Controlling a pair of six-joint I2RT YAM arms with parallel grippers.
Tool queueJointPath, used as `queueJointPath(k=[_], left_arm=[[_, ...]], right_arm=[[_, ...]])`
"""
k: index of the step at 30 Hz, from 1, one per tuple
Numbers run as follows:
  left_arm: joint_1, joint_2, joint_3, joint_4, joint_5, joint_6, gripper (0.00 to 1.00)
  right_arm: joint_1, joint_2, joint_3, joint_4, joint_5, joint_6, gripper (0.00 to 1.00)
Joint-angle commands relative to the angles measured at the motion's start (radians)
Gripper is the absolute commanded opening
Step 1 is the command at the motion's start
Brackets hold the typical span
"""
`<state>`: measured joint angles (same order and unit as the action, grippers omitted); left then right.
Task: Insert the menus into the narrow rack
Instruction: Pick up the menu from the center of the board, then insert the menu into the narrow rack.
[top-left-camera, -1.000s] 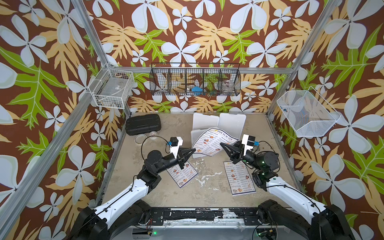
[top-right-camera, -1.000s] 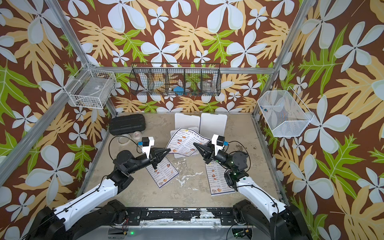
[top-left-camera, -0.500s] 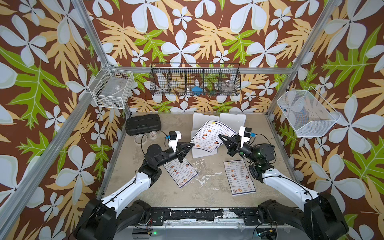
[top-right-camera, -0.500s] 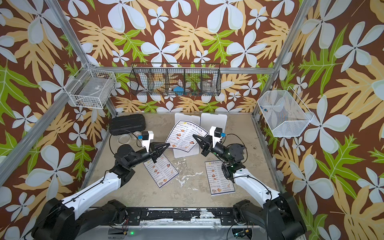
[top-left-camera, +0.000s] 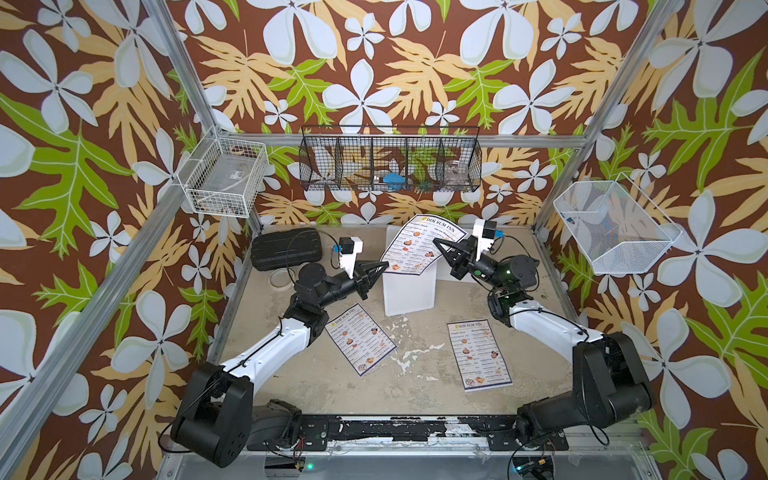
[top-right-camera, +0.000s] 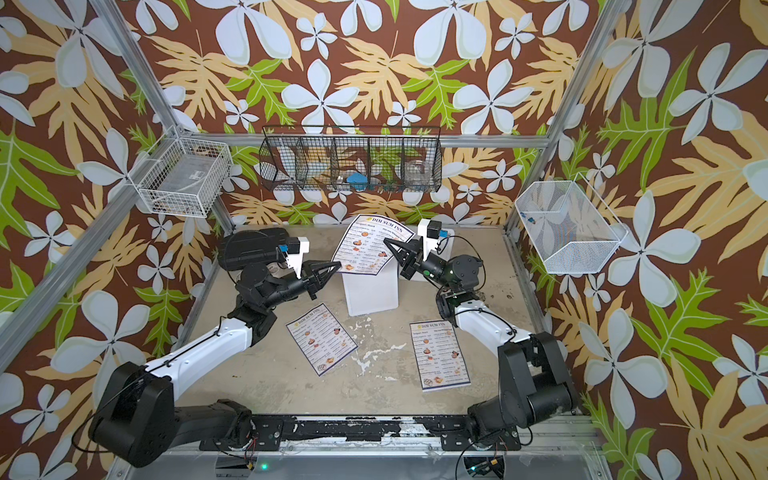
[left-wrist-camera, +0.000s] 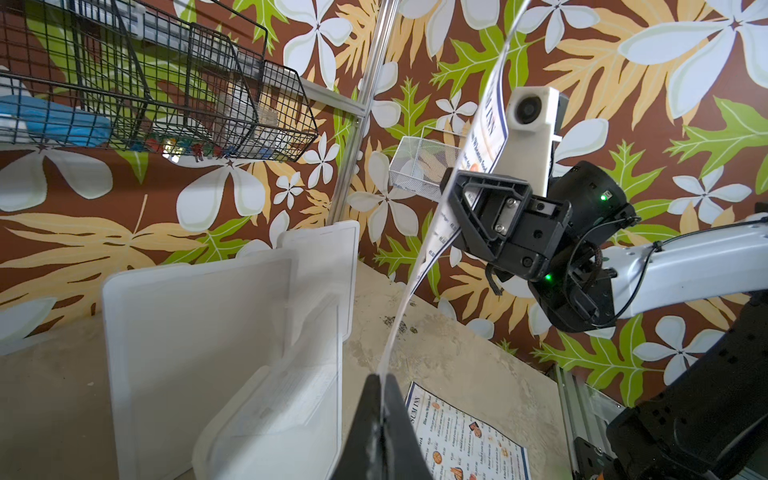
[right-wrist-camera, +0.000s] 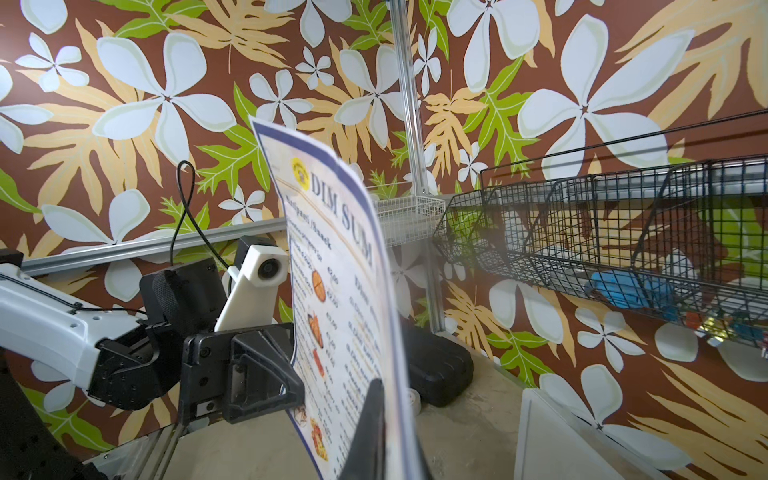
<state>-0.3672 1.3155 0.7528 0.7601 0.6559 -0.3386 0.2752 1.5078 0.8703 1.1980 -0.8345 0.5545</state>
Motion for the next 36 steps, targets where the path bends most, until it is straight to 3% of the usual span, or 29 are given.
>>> queueJointPath(k=[1,14,36], left_arm=[[0.007,0.032,0.035,0.007,0.012,-0.008,0.06],[0.065,0.127,0.169,-0.107,-0.047,0.017,0.05],[0.07,0.206,0.262,-0.157,-0.05,0.005,0.05]], right_arm=[[-0.005,0.04,0.052,0.058,-0.03,0.055,0.05],[-0.016,0.21,0.291,-0.17,-0.013,0.038,0.01],[-0.028,0.323,0.476,-0.366,-0.004,0.027,0.0]])
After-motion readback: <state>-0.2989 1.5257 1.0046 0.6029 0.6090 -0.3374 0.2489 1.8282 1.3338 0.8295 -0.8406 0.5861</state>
